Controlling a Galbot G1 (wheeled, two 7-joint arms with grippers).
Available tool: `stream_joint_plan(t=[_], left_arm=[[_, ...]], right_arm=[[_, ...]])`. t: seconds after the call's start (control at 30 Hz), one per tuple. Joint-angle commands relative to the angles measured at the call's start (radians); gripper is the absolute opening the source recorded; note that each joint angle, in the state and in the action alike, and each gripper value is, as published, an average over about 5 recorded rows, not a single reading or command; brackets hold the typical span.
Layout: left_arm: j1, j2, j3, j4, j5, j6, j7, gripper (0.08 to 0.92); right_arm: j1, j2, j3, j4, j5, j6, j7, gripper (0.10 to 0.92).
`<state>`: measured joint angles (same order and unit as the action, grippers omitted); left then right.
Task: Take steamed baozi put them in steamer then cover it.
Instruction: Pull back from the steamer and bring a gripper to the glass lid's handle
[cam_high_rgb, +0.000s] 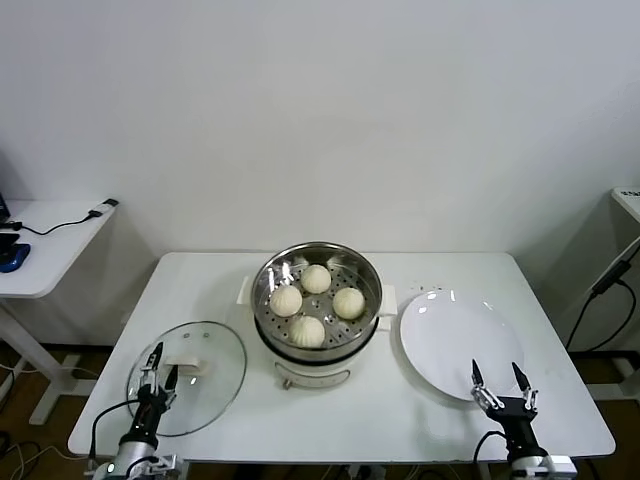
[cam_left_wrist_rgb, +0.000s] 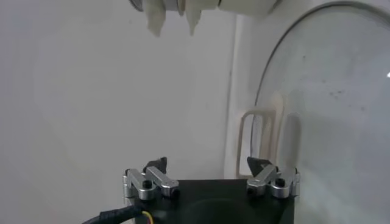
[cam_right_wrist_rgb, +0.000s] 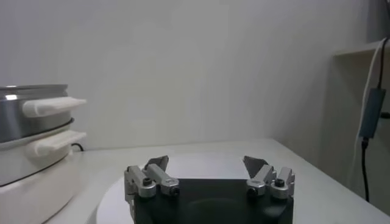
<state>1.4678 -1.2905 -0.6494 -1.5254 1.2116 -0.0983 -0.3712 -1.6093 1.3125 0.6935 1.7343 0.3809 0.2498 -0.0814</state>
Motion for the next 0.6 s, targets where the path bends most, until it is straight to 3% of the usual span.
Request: stream_joint_plan(t=[0.03,0.6], left_arm=[[-0.045,-0.011,0.012,0.035,0.013,0.052,0.023,0.806],[-0.043,-0.030,0.000,0.058,0.033,0.061,-0.013,0.333]], right_arm=[[-0.007,0.008,0.008,0.000,0.001,0.006,0.000,0.823],[-0.008,0.023,0.004,0.009,-0.010,0.007,-0.003,0.823]])
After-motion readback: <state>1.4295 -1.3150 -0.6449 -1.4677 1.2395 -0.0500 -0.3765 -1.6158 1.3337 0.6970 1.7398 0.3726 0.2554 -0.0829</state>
